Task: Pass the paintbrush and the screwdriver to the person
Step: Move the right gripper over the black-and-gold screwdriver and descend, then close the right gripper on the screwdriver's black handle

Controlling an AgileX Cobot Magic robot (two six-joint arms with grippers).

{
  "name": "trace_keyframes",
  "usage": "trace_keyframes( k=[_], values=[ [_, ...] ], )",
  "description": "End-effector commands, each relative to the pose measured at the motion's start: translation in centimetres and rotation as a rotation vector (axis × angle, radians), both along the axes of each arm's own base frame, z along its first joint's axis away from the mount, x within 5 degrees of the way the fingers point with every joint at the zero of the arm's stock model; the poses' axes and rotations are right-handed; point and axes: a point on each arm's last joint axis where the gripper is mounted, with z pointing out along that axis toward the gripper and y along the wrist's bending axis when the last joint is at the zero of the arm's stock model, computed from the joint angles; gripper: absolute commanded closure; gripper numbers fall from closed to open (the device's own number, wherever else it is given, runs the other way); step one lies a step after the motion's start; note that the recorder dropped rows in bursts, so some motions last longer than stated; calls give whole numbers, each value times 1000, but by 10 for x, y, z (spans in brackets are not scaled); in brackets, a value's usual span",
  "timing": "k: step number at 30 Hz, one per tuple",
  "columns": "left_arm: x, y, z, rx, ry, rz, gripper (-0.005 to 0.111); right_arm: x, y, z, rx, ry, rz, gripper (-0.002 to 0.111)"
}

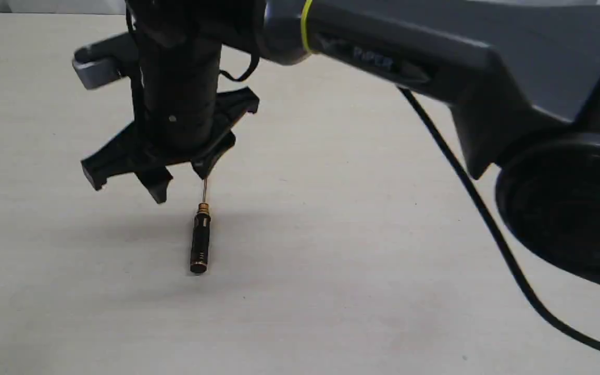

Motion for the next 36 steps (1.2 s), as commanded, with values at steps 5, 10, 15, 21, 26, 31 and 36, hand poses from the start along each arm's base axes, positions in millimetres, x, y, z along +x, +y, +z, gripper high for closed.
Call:
trace_keyframes(
  k=[5,10,15,21,26,31,36],
  values=[
    [0,-1,0,-6,-6,-9,107,2,-3,-53,-129,68,-42,56],
    [0,-1,0,-6,-6,-9,107,3,-2,-71,-158,91,-41,56],
    [0,-1,0,-6,-6,-9,107,3,-2,-80,-172,107,-68,56],
    [0,-1,0,-6,-6,-9,107,5,0,-95,-177,111,-68,56],
    [0,-1,0,-4,-8,-9,107,4,-1,-116,-213,144,-70,62],
    [0,-1,0,-4,-7,-9,107,2,-2,-115,-228,151,-9,97],
    [0,-1,0,-4,-7,-9,107,-1,3,-100,-198,126,73,104]
  ],
)
